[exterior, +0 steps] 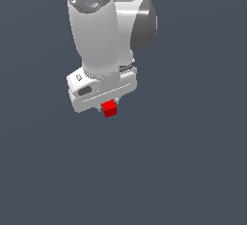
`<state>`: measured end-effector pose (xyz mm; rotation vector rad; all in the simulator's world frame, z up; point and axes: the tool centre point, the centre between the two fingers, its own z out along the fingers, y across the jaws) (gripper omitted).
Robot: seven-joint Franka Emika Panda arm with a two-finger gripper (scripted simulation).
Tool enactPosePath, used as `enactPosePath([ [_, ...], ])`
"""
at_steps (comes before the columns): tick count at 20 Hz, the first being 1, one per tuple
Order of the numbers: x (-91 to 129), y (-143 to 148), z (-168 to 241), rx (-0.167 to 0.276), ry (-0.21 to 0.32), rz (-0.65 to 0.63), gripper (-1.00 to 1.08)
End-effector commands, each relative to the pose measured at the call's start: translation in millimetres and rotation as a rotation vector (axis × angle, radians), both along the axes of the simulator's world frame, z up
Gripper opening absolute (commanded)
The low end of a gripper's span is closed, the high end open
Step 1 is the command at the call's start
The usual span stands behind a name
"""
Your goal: Pick up the red cube and move it to a goal position.
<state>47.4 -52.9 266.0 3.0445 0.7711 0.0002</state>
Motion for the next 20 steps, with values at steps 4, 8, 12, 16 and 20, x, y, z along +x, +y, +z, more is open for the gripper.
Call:
enactPosePath([
  [4,-1,11,64,0.000,0.000,0.000,-1.00],
  [8,0,18,106,0.000,0.000,0.000,-1.00],
  [12,1,25,145,0.001,0.000,0.000,-1.00],
  [16,2,30,176,0.001,0.000,0.000,-1.00],
  [20,3,34,201,0.001,0.000,0.000,-1.00],
])
